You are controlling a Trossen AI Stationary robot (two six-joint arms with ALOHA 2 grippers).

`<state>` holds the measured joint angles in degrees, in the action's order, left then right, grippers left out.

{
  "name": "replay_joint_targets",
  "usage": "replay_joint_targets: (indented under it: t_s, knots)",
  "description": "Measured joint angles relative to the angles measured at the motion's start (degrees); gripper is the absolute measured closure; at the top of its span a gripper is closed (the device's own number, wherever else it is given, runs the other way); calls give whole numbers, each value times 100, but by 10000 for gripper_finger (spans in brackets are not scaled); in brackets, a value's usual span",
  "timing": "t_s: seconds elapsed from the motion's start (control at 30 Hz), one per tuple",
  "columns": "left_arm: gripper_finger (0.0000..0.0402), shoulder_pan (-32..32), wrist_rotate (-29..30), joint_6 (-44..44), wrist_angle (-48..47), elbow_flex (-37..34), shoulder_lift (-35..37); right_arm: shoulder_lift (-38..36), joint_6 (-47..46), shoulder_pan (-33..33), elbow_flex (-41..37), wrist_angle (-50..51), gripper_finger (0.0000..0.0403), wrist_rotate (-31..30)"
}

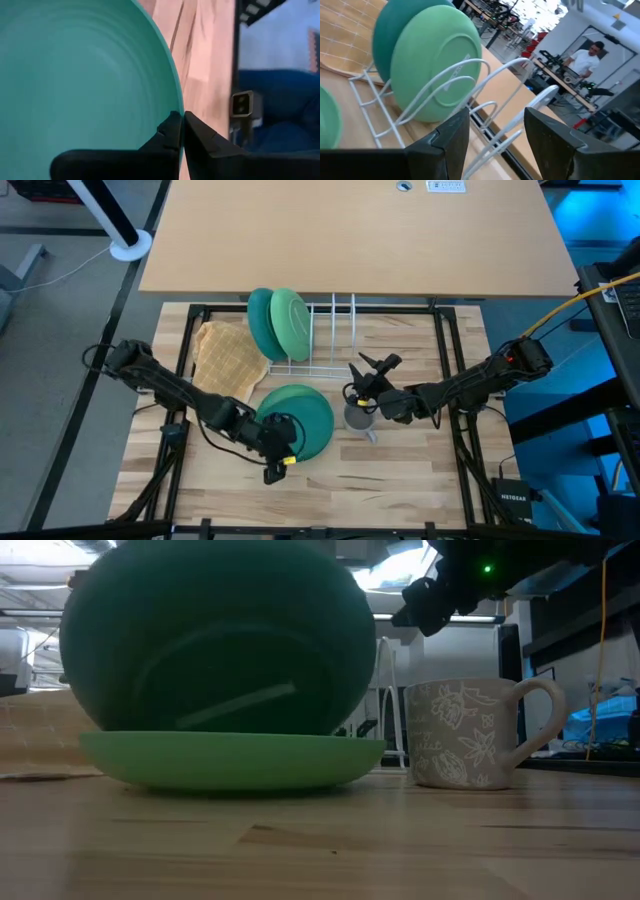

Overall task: Sort dishes
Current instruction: Put the blue plate into the dish rack

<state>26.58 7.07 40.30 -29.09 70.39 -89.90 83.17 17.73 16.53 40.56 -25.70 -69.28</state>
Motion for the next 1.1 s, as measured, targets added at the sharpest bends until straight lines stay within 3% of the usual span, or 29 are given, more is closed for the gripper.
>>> replay_joint_targets:
  t_s: [0.23,0.5,0.8,1.1]
  knots:
    - [401,-125,411,49,242,0,559,-280,250,0,0,-30,207,-369]
    - [401,-279,871,-341,897,0,1017,-1005,396,0,0,-34,207,-385]
    - [401,-479,2106,-1323,2084,0,1116,-1778,799,-2,0,-42,207,-407]
    - [401,-801,3177,-2039,2976,0,1116,-1938,814,-4,0,201,207,-382]
